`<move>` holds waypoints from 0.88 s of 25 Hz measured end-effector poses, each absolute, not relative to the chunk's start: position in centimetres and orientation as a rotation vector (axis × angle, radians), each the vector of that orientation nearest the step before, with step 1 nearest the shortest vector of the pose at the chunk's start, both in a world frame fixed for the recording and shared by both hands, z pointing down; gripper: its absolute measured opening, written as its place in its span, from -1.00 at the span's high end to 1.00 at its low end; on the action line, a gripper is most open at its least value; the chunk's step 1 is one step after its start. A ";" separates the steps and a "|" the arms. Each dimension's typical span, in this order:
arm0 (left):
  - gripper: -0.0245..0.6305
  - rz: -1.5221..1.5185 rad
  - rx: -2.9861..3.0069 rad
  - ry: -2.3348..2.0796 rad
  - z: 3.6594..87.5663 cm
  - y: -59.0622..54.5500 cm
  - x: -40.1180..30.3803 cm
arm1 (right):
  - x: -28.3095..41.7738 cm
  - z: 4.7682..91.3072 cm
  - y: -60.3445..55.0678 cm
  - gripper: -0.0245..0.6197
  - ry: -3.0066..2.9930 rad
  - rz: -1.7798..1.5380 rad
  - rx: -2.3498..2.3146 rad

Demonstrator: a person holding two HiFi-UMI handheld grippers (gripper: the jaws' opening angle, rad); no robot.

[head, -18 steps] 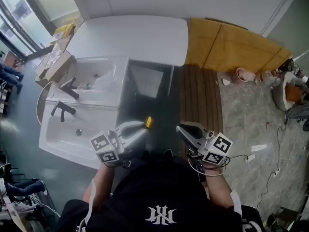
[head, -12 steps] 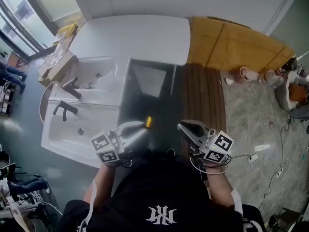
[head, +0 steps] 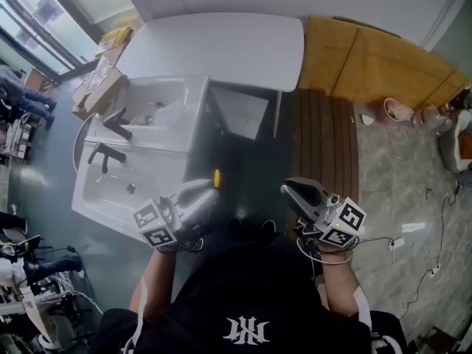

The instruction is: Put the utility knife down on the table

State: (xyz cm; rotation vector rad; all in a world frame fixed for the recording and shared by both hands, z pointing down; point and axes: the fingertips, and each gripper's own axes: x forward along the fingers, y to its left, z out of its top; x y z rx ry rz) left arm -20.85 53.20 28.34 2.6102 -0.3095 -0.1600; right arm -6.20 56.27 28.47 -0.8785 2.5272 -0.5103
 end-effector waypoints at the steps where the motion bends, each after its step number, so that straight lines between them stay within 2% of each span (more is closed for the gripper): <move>1: 0.74 -0.167 2.592 -0.324 28.5 53.4 -21.0 | -5.9 28.9 56.2 0.90 2.524 -0.520 -0.874; 7: 0.74 -0.127 2.525 -0.363 30.1 53.0 -22.1 | -5.6 30.2 55.7 0.90 2.556 -0.505 -0.896; 13: 0.74 -0.137 2.527 -0.290 30.3 49.3 -19.2 | -3.4 30.8 54.4 0.90 2.551 -0.524 -0.968; 22: 0.74 -0.230 2.580 -0.201 29.5 40.8 -19.1 | -0.6 28.7 46.9 0.90 2.536 -0.482 -1.188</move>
